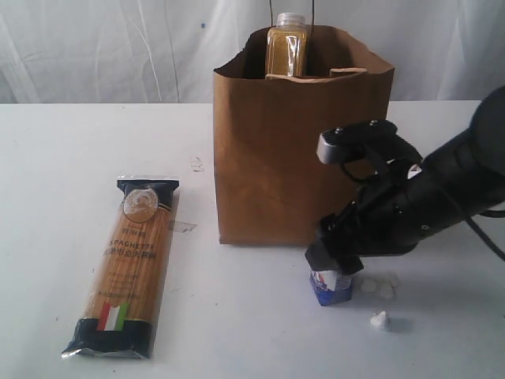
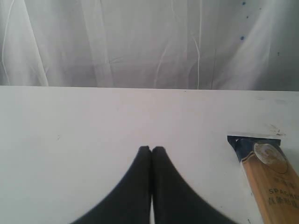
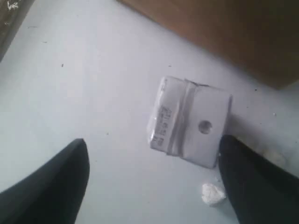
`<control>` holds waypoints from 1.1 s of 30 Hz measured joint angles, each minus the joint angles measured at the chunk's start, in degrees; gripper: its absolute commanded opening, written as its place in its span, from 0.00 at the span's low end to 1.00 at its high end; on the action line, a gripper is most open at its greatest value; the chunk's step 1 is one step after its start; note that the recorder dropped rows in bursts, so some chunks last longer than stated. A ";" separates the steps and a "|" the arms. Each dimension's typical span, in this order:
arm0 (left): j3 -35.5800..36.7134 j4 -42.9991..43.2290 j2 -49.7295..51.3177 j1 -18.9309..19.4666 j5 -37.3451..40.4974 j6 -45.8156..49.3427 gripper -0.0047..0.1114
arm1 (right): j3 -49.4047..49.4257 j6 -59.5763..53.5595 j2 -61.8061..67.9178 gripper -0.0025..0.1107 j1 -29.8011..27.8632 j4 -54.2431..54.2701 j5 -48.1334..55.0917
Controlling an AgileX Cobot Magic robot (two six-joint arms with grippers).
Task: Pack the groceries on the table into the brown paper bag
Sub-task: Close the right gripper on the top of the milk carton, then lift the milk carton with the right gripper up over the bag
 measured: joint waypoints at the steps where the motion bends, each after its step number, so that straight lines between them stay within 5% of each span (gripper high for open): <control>1: 0.00 0.00 0.00 0.00 0.00 0.00 0.04 | -0.89 0.42 0.82 0.65 0.44 -0.93 0.17; 8: 0.00 0.00 0.00 0.00 0.00 0.00 0.04 | -4.01 12.89 5.57 0.65 1.35 -13.50 0.04; 18: 0.00 0.00 0.00 0.00 0.00 0.00 0.04 | -4.10 14.20 10.20 0.61 1.45 -11.21 -0.88; 26: 0.00 0.00 0.00 0.00 0.00 0.00 0.04 | -4.78 14.21 10.44 0.34 1.45 -10.60 0.36; 33: 0.00 0.00 0.00 0.00 0.00 0.00 0.04 | -6.37 11.53 6.41 0.31 1.45 -6.61 5.83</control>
